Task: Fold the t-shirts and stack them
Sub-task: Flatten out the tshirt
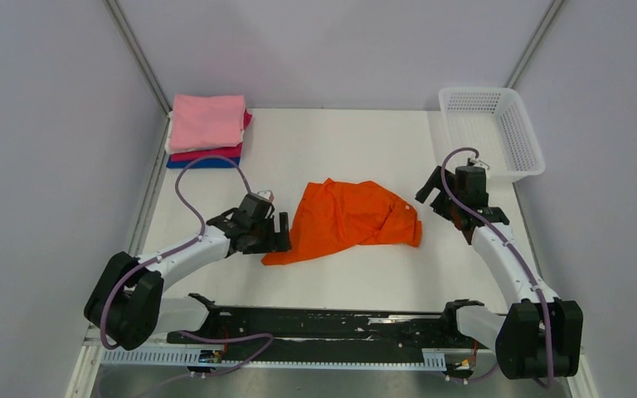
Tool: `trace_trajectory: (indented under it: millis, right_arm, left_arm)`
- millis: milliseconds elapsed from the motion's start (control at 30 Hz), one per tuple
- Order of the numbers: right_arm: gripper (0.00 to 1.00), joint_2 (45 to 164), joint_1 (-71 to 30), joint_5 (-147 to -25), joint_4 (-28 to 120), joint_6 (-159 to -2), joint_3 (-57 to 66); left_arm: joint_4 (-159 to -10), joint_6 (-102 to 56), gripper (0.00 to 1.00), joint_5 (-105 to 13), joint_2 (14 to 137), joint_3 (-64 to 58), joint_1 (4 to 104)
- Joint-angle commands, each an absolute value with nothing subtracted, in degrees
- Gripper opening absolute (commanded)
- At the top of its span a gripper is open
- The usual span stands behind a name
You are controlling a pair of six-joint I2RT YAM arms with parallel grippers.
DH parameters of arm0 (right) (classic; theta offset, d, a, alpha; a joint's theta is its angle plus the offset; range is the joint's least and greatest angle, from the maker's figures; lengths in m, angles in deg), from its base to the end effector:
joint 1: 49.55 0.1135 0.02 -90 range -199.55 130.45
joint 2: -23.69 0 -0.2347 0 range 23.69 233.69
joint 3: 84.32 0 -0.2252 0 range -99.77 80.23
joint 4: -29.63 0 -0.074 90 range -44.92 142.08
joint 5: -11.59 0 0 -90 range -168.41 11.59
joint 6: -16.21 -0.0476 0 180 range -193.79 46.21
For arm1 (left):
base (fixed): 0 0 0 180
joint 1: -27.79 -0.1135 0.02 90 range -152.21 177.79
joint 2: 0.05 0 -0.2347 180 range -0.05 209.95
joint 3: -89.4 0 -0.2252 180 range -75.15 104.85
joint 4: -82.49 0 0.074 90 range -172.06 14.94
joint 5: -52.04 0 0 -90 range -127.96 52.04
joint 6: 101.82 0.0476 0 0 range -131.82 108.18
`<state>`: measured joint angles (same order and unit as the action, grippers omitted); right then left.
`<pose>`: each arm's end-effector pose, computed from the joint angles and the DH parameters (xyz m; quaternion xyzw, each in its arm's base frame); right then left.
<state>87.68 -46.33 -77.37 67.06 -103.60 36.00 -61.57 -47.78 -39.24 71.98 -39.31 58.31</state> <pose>0.2321 0.0122 0.2266 0.2135 0.8873 0.1083 0.3943 0.1933 -0.1152 0.1554 -0.0423 0.9570 -0.1661 0.2339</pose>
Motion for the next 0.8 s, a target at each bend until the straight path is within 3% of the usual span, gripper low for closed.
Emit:
trace_trajectory:
  millis: [0,233,300,367,467,600,667,700,733,767]
  right_arm:
    - [0.99,85.7,-46.2,-69.3,71.2,-108.8,40.4]
    - [0.91,86.2,-46.2,-73.4,70.9,-110.8,43.8]
    - [0.88,87.3,-46.2,-74.5,70.6,-111.2,44.5]
    - [0.84,88.4,-46.2,-76.7,69.7,-111.6,45.4]
    - [0.75,90.2,-46.2,-81.3,65.9,-112.5,47.6]
    - [0.61,93.8,-46.0,-86.2,60.4,-113.3,49.1]
    - [0.48,96.1,-45.8,-88.5,57.9,-113.3,49.0]
    - [0.33,96.9,-45.7,-89.2,57.1,-113.3,48.7]
    - [0.11,97.2,-45.5,-89.2,56.7,-113.5,48.3]
    - [0.01,96.7,-45.4,-89.0,56.7,-113.5,47.6]
  left_arm:
    - [-59.0,-48.2,0.89,-39.3,73.1,-41.2,60.8]
    - [-61.4,-49.6,0.69,-39.7,77.7,-41.5,66.3]
    - [-63.0,-50.3,0.57,-39.6,78.7,-41.5,67.8]
    - [-64.4,-50.7,0.41,-39.1,79.2,-41.3,68.8]
    - [-65.7,-50.7,0.02,-38.6,77.6,-41.0,69.3]
    - [-67.7,-49.3,0.0,-38.8,71.1,-41.5,69.4]
    - [-68.8,-48.2,0.0,-39.2,67.8,-41.8,69.4]
    - [-69.9,-47.9,0.0,-39.7,65.8,-41.8,69.4]
    - [-70.5,-47.4,0.0,-40.0,64.8,-41.8,69.4]
    - [-71.3,-47.3,0.0,-40.3,62.9,-41.6,69.4]
